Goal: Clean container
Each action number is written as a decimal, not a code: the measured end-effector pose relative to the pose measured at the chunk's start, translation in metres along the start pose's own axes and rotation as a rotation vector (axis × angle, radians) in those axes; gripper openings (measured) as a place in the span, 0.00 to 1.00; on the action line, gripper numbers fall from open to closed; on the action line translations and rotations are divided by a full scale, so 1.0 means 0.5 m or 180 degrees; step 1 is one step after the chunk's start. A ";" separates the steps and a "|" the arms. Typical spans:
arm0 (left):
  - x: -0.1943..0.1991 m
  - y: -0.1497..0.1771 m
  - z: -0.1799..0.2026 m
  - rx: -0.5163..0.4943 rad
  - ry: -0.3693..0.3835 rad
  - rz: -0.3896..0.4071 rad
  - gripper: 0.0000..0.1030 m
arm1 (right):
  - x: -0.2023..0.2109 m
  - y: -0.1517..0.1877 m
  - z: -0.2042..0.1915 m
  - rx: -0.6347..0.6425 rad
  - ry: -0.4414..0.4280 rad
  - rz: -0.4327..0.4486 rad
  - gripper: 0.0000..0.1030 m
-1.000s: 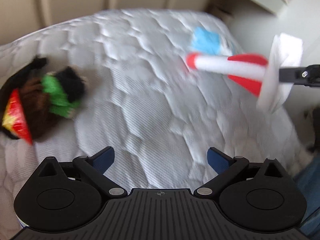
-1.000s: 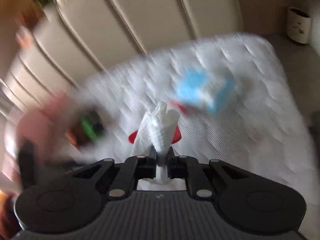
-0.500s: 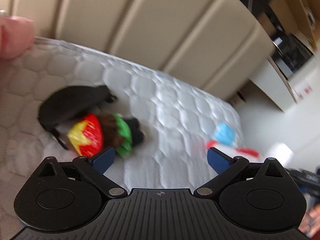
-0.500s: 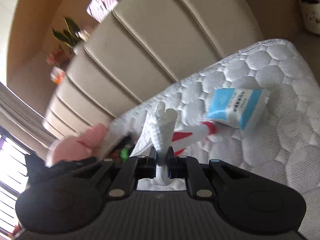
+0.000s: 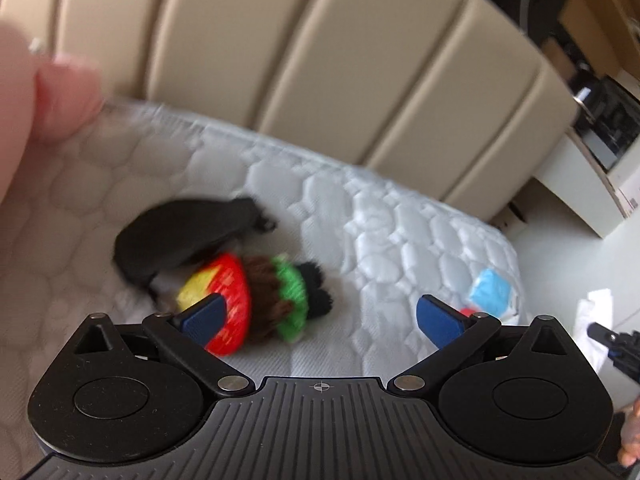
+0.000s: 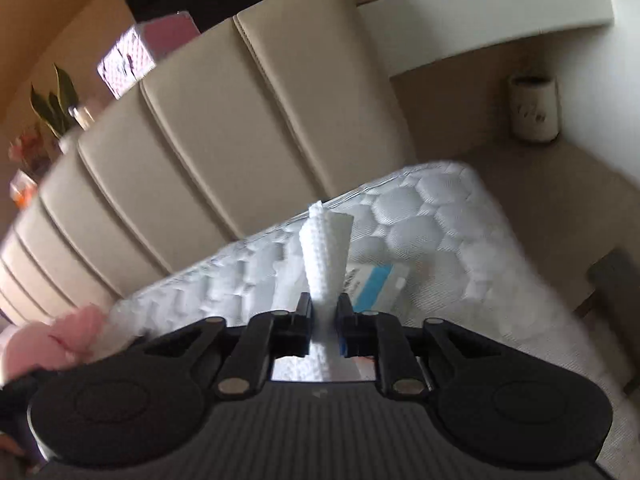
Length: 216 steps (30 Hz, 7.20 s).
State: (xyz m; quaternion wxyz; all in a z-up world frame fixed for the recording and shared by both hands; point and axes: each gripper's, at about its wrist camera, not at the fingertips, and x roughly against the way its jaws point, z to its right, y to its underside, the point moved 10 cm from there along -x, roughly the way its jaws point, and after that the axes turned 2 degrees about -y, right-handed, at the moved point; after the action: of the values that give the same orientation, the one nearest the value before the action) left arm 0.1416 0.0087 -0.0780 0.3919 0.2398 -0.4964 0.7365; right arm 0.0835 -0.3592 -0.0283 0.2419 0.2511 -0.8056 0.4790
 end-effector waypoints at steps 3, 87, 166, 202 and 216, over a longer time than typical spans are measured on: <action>-0.026 0.027 -0.032 0.0242 -0.0125 -0.0285 1.00 | -0.039 0.044 0.008 0.0072 0.0131 -0.0444 0.28; -0.122 0.040 0.093 -0.2816 -0.0433 -0.0626 0.64 | -0.134 0.178 -0.100 0.0690 -0.0190 -0.1359 0.95; -0.080 0.305 0.130 -0.1811 -0.0152 -0.1624 1.00 | -0.196 0.227 -0.208 0.0970 -0.0290 -0.1491 0.06; -0.071 0.113 0.186 -0.1437 0.0538 -0.0041 1.00 | -0.165 0.061 -0.208 0.0360 -0.1023 -0.0916 0.11; -0.077 0.202 0.224 -0.1809 0.0608 -0.0581 1.00 | -0.256 0.193 -0.237 0.1192 -0.0698 -0.1356 0.40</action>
State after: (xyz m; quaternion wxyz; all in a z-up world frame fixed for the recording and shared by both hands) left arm 0.0776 -0.1277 -0.1173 0.5526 0.0939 -0.6198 0.5492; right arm 0.1366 -0.1912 -0.1215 0.1981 0.5048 -0.6537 0.5277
